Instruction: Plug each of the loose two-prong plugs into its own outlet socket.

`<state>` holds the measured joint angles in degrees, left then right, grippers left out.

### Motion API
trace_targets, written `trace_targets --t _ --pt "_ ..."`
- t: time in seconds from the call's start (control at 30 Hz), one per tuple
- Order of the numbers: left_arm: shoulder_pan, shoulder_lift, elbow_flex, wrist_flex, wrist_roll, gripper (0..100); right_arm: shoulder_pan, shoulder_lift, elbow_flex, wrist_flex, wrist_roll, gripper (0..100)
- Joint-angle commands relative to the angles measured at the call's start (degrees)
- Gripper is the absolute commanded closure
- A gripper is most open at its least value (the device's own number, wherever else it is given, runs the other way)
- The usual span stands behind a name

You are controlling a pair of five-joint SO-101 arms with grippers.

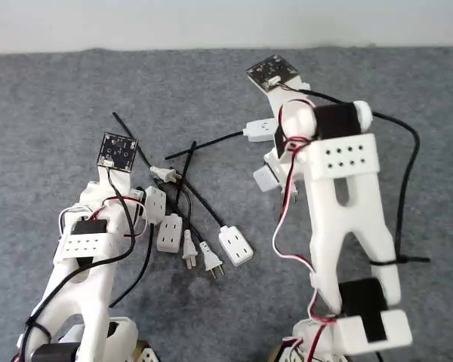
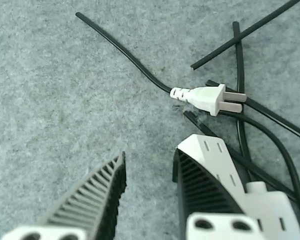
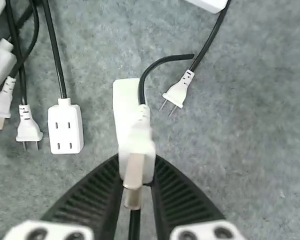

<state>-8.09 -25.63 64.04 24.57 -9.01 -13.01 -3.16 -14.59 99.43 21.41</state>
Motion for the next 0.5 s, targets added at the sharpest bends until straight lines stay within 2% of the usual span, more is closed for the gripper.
trace_targets --t 0.0,0.47 --pt "0.0 -0.4 -0.2 -1.4 -1.1 84 -0.2 -6.7 -3.0 3.0 -0.3 99.1" --pt "0.0 -0.4 -0.2 -1.4 -1.1 84 -0.3 -17.6 -1.7 3.1 -0.3 99.1"
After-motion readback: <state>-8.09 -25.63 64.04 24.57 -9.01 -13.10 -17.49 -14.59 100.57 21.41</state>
